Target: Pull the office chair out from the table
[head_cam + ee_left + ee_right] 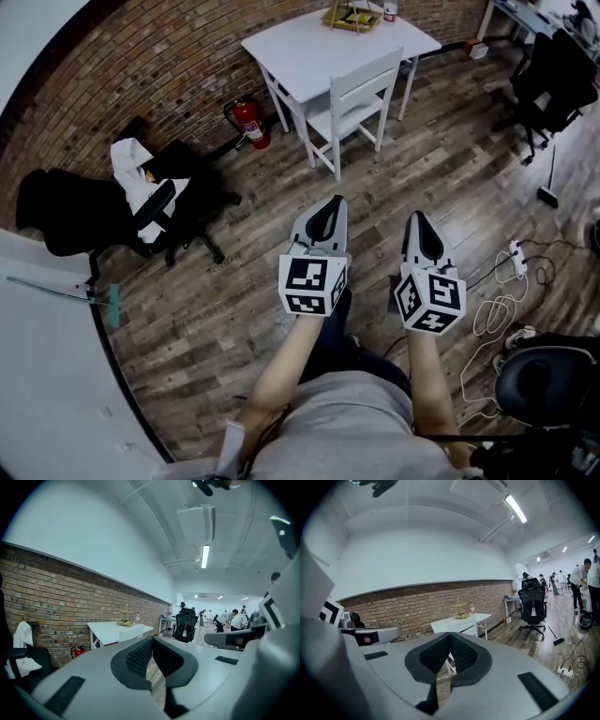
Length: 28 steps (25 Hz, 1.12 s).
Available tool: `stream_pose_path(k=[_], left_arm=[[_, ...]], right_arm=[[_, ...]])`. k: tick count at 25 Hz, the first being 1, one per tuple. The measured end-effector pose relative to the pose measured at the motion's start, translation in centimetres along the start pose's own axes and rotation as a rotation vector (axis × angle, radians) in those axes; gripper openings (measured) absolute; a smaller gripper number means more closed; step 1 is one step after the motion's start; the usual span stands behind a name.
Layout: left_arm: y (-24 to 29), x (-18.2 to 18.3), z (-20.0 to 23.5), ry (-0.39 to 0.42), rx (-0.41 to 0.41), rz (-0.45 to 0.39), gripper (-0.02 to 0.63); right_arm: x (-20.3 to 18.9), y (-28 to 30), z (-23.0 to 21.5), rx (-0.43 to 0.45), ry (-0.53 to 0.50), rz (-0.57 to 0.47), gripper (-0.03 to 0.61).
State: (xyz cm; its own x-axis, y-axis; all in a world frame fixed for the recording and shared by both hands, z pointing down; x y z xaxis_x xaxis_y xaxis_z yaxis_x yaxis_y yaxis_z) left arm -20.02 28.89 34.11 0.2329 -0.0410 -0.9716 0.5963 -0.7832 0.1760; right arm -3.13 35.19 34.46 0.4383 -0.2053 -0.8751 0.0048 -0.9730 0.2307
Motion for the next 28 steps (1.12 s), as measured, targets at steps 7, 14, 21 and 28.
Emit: stream_pose_path(k=[7,14,21,28], left_arm=[[7.3,1.0,5.0,0.006,-0.02,-0.008,0.015],[14.1,1.8,10.1,0.009,-0.037,-0.018,0.015],[18.1,1.1,12.6,-0.012,-0.067,0.003,0.015],[22.0,0.7,14.0,-0.022,-0.032,0.029,0.015]], right_arm=[[2.6,8.0,0.3,-0.016,-0.008,-0.008,0.015],[4.9,15.8,1.1,-0.03,-0.016,-0.022,0.015],[5.3,20.4,1.2,-0.055,-0.014,0.005,0.015],[6.0,24.6,-0.1,-0.031,-0.025,0.039,0.015]])
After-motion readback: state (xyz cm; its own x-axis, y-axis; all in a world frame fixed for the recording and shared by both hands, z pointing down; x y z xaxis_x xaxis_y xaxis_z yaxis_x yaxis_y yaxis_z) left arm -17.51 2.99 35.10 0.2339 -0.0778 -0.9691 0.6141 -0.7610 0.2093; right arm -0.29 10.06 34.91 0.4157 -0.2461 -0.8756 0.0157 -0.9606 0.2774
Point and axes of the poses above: the fingertips, and each gripper's own axes: y forward along the fingers, z to its left, x out of its top, the point moved 6 cm from there along -y, backward along the fingers, and after that the axes turned 15 degrees about y, right-handed, at the moved point
